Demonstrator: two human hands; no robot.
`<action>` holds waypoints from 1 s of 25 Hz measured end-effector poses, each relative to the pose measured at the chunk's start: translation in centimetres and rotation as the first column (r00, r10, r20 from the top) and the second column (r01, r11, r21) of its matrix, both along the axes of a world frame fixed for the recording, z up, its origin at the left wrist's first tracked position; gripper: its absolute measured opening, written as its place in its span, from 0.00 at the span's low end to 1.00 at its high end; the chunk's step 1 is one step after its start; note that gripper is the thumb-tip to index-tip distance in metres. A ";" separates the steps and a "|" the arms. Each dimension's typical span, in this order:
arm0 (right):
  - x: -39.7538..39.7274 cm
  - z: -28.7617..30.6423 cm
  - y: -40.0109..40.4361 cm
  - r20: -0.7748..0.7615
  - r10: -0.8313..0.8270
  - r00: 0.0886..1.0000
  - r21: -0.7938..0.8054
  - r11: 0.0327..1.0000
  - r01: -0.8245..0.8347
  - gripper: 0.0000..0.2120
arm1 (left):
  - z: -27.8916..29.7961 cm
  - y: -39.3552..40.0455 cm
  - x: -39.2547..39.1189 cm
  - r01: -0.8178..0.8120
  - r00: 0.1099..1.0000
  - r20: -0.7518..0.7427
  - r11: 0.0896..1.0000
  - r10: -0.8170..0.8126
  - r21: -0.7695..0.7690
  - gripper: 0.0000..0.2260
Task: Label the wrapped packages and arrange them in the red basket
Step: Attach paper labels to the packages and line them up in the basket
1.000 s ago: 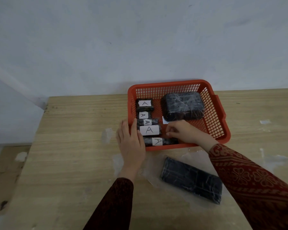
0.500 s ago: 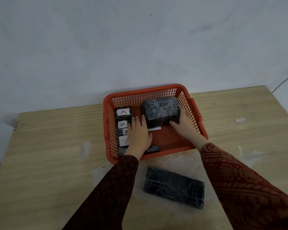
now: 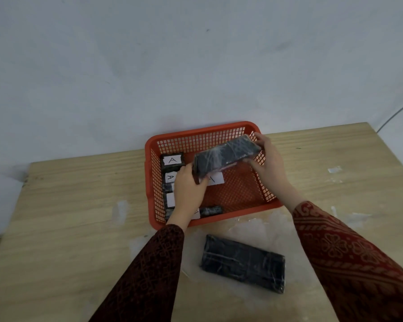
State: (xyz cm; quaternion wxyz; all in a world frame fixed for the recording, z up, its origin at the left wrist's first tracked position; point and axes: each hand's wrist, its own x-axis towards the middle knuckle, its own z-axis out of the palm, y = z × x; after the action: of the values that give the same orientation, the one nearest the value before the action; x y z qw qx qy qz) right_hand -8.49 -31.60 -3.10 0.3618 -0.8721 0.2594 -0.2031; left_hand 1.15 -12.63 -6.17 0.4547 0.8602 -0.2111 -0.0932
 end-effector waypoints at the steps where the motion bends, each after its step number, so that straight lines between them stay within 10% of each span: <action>1: 0.3 0.2 -0.3 0.011 -0.014 1.000 0.053 0.998 0.014 0.31 | 0.1 0.0 -0.2 -0.004 1.000 -0.029 1.000 0.004 -0.013 0.13; 10: 2.3 -2.0 0.1 -0.021 -0.121 0.992 0.070 0.990 0.122 0.23 | -0.3 -0.6 0.7 -0.046 0.994 -0.095 0.999 0.046 0.006 0.18; 18: 4.0 -3.6 0.6 -0.392 -0.064 0.918 -0.284 0.957 -0.055 0.45 | -0.4 -2.6 1.6 -0.009 0.995 -0.098 1.000 0.006 -0.027 0.34; 25: 5.4 -4.9 0.5 -0.586 -0.110 0.803 -0.335 0.935 -0.116 0.42 | -1.8 -3.0 1.0 0.199 0.971 0.050 0.908 -0.234 0.368 0.25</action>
State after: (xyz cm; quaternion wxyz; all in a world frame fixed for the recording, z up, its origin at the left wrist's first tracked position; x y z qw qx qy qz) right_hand -3.13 -31.08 -7.95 0.0989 -0.9423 0.3174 0.0385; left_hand 2.13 -15.59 -7.94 0.2656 0.9036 -0.3055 -0.1401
